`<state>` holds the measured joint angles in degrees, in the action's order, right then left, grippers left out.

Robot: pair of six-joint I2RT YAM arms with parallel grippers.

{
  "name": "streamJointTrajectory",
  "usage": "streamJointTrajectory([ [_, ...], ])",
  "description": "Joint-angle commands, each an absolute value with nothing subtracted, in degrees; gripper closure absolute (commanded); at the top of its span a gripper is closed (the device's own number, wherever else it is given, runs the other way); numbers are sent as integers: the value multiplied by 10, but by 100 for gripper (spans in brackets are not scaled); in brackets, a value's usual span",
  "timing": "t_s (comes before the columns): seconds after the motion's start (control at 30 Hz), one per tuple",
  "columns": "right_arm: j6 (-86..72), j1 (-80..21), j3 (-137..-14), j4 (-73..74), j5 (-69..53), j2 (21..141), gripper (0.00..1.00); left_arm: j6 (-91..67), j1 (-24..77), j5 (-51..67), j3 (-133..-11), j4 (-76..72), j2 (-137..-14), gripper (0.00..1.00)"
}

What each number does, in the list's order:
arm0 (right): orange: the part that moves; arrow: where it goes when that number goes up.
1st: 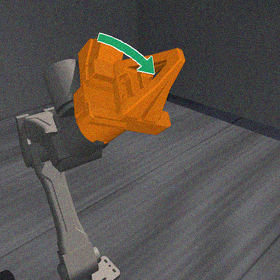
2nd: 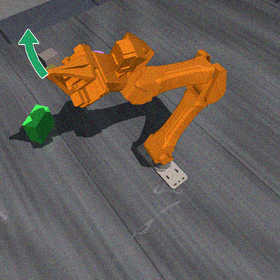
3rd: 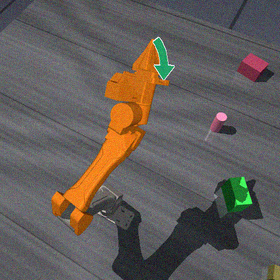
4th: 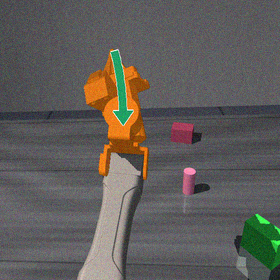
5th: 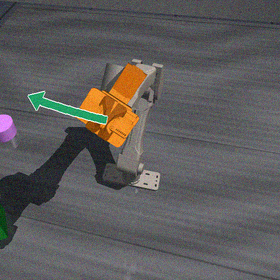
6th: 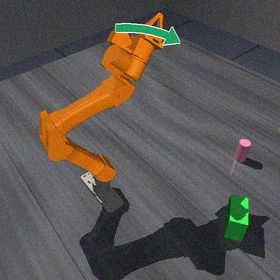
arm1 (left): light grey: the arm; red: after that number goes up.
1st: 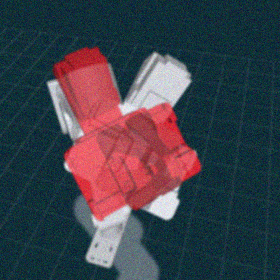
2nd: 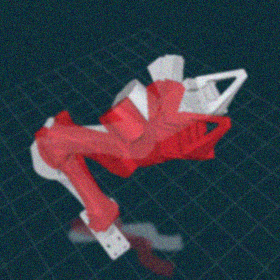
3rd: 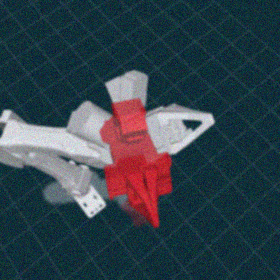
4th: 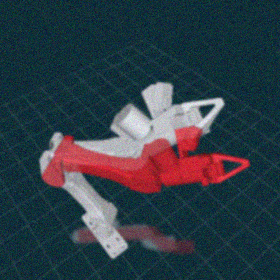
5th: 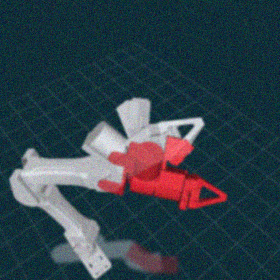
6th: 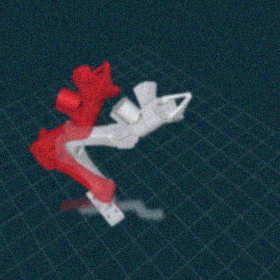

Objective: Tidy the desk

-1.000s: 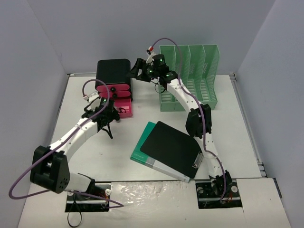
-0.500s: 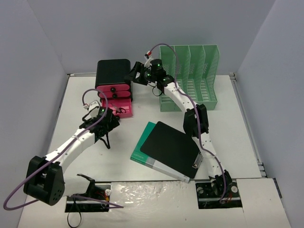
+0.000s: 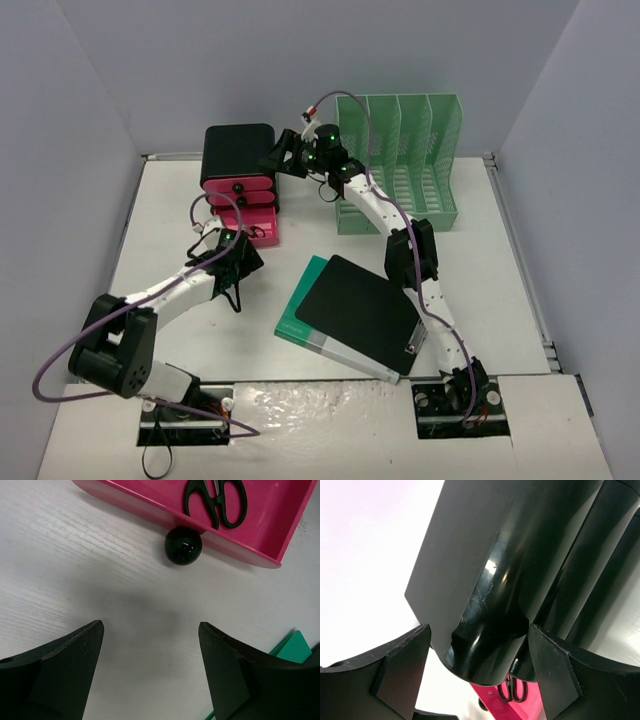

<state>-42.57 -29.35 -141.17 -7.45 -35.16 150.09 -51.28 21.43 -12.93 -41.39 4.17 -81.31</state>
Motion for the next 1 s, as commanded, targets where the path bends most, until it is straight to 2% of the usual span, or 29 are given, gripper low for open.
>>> streamJointTrajectory([
  [0.0,-431,-298,-1402,-126,-378,1500,25,-491,217,-129,-442,-50,-832,27],
  [0.23,-433,-298,-1402,-125,-388,1508,27,-457,217,-142,-467,-74,-865,27],
  [0.53,-432,-298,-1400,-123,-398,1508,35,-425,215,-155,-492,-90,-902,28],
  [0.7,-430,-298,-1393,-123,-402,1506,43,-417,215,-169,-505,-95,-918,31],
  [0.97,-426,-300,-1387,-118,-409,1508,50,-397,214,-195,-527,-108,-953,36],
])
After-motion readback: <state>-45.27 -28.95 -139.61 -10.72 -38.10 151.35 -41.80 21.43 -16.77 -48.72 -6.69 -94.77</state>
